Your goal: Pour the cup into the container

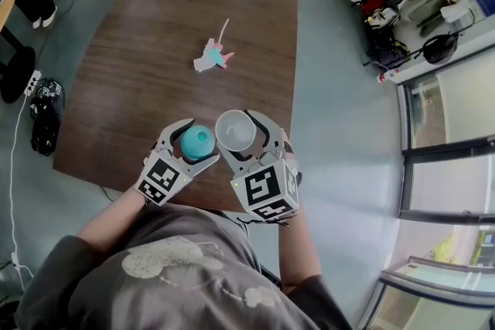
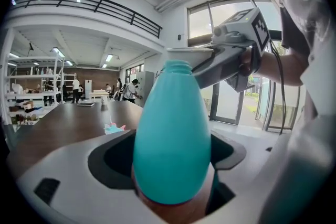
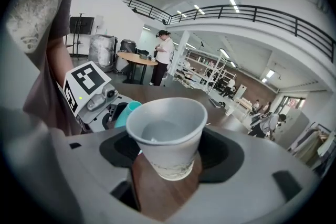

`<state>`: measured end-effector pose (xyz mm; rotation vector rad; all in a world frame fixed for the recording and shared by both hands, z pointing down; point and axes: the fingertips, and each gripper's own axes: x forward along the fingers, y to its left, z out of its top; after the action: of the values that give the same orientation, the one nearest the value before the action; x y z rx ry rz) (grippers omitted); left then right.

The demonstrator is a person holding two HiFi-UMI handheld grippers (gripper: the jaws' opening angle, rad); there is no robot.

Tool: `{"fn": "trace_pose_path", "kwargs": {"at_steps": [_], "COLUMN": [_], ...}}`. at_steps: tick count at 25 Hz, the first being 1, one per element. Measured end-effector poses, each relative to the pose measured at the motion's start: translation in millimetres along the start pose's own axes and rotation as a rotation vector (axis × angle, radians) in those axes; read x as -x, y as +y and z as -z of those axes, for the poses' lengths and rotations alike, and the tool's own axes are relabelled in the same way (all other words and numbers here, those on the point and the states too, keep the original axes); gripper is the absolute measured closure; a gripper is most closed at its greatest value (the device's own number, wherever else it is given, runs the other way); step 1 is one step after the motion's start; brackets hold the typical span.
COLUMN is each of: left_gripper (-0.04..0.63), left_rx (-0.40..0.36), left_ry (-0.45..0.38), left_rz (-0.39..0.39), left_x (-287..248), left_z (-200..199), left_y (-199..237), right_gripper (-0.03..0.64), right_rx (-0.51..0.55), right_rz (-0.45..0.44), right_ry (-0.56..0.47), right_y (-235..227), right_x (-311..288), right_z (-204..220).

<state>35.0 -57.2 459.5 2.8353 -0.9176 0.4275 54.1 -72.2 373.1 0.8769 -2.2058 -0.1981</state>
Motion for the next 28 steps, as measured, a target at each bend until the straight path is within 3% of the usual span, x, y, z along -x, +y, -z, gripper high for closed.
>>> {"fn": "trace_pose_path", "kwargs": {"at_steps": [11, 28], "left_gripper": [0.183, 0.183], "left_rx": [-0.006, 0.003], "left_ry": [0.010, 0.029], "left_rz": [0.019, 0.032], "left_x": [-8, -14], "left_z": [7, 15], "left_y": [-9, -13], "right_gripper": [0.308, 0.308], "right_rx": [0.153, 0.284], "right_rz": [0.072, 0.125], "right_ry": [0.098, 0.198], "right_y": [1, 5], "right_x": [-7, -11], "right_z": [6, 15]}}
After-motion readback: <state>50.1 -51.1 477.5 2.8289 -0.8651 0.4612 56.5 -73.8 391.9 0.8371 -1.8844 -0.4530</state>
